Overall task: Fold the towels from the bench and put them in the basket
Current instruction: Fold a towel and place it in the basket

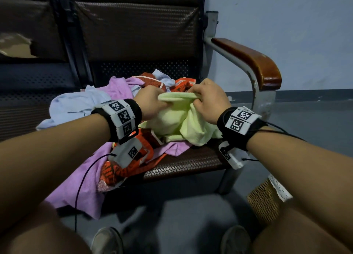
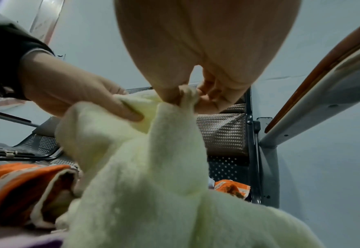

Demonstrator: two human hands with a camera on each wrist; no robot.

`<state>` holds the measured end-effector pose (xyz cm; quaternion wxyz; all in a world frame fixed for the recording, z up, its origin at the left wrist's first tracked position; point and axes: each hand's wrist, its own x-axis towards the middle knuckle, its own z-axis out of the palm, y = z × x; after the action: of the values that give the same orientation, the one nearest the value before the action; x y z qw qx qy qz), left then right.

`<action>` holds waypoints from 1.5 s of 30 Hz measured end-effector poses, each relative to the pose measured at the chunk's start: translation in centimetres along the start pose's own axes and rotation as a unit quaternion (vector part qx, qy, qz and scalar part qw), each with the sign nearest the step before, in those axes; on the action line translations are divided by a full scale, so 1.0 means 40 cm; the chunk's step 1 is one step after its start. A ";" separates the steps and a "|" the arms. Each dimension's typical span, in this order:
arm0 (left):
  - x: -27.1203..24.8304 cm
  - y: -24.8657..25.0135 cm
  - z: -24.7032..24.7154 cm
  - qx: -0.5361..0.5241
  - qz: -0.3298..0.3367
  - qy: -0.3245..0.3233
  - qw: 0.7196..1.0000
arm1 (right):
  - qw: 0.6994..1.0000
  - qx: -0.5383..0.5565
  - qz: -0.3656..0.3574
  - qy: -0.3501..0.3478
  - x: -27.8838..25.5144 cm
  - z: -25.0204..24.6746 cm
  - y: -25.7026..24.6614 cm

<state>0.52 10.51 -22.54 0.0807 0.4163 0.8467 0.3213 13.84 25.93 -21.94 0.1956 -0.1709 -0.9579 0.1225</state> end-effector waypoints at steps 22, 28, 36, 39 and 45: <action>0.037 0.005 -0.051 -0.305 -0.171 0.176 0.920 | 0.976 -0.025 -0.207 -0.061 -0.028 -0.028 -0.056; 0.037 0.036 -0.040 -0.313 -0.112 0.128 0.935 | 0.992 0.004 -0.049 -0.119 -0.004 0.008 -0.065; 0.011 0.077 -0.044 -0.434 -0.076 0.064 0.895 | 0.990 0.108 0.028 -0.081 0.020 0.041 -0.100; 0.012 0.077 -0.045 -0.425 -0.072 0.058 0.901 | 0.983 0.155 0.060 -0.079 0.024 0.051 -0.106; 0.023 0.067 -0.072 -0.443 -0.080 0.111 0.886 | 0.993 0.084 0.075 -0.017 0.045 0.060 -0.104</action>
<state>0.51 11.00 -18.53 0.1877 0.2294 0.6505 0.6992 10.11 22.40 -22.24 0.1831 -0.2229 -0.9319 0.2199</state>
